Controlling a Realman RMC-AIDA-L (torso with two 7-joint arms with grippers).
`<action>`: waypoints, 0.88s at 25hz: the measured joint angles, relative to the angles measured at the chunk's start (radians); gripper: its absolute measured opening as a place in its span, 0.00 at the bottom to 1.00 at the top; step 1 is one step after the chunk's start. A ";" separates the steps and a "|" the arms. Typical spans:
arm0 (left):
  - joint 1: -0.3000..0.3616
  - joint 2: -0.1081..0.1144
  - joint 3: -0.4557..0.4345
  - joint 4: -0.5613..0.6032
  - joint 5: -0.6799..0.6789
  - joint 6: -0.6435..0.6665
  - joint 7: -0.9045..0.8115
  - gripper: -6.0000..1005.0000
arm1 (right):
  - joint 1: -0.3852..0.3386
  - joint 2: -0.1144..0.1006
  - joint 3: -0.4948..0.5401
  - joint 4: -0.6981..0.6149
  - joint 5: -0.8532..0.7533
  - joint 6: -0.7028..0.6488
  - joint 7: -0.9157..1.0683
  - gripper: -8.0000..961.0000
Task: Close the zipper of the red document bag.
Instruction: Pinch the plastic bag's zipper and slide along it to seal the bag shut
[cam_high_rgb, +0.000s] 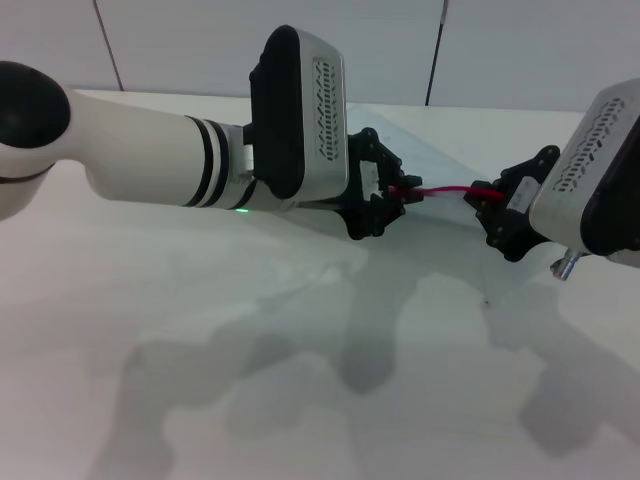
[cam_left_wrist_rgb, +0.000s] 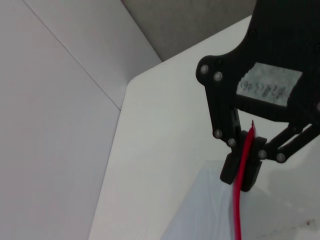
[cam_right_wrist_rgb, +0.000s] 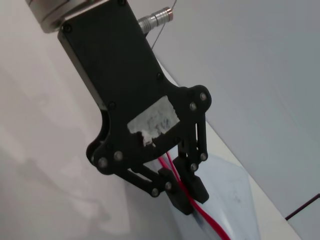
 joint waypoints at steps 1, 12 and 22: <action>0.000 0.000 0.000 0.000 0.000 0.000 0.000 0.12 | 0.000 0.000 0.000 -0.001 0.000 0.000 0.000 0.06; 0.022 0.001 -0.008 -0.002 -0.075 0.002 0.067 0.08 | -0.001 0.000 0.001 -0.004 0.000 0.000 0.000 0.06; 0.023 0.002 -0.004 -0.029 -0.069 0.027 0.068 0.08 | -0.003 0.000 0.005 -0.015 0.000 0.000 0.000 0.05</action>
